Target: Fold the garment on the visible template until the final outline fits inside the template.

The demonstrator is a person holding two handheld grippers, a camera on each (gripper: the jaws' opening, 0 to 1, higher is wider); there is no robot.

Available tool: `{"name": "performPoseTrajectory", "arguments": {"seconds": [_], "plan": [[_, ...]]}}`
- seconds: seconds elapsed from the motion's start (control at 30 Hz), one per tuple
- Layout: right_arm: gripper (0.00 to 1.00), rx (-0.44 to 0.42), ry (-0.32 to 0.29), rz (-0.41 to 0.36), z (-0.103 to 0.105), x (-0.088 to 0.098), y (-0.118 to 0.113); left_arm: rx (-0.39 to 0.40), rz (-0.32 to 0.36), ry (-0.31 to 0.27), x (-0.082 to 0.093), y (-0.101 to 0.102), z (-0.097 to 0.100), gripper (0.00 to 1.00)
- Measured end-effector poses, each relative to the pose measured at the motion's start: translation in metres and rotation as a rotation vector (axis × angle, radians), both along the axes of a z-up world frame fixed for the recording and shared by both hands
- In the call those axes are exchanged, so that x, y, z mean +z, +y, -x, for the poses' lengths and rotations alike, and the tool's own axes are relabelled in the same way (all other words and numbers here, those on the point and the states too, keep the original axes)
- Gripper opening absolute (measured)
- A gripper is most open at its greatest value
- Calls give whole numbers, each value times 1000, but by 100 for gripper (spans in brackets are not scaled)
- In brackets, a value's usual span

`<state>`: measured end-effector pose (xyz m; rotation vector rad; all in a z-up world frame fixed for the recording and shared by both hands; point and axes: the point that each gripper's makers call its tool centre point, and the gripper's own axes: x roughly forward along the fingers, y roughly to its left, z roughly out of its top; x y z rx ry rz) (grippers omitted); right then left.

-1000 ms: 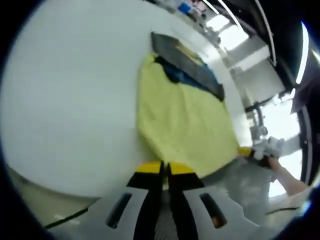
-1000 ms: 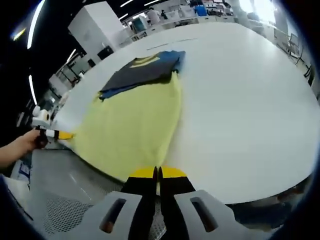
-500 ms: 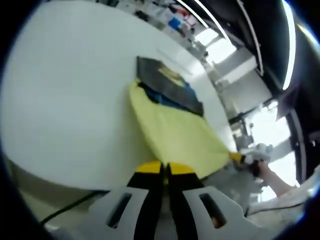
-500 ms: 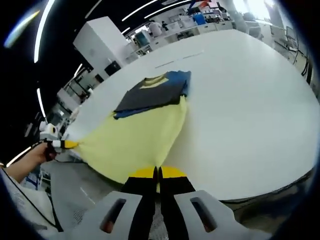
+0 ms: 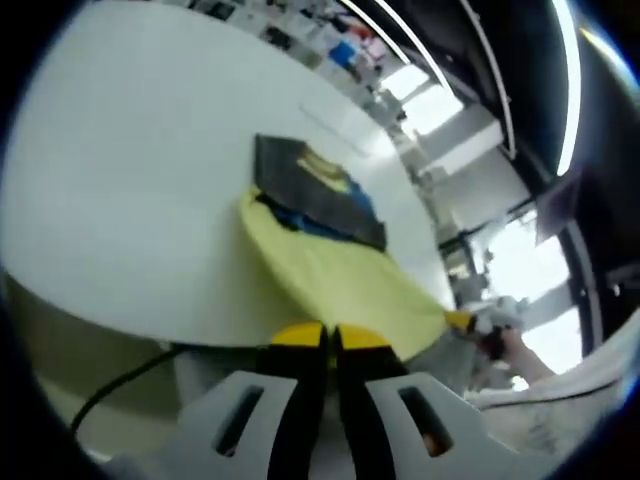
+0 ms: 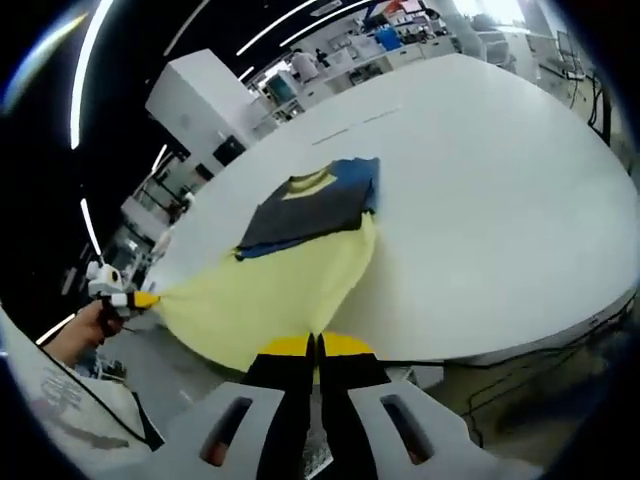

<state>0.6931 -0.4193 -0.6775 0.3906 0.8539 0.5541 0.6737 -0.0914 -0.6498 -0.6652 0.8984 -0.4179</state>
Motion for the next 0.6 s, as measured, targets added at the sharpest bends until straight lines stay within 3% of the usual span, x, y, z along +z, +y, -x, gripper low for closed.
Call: {"name": "performPoseTrajectory", "arguments": {"seconds": [0.3,0.37,0.6], "plan": [[2,-38,12,-69,20,29,-2,41,51,10,13,-1,24,0],[2,-32,18,-64,25,31,-2,66,77,13,18,0,29,0],[2,-16,48,-64,39,35,-2,61,63,17,30,-3,43,0]]}}
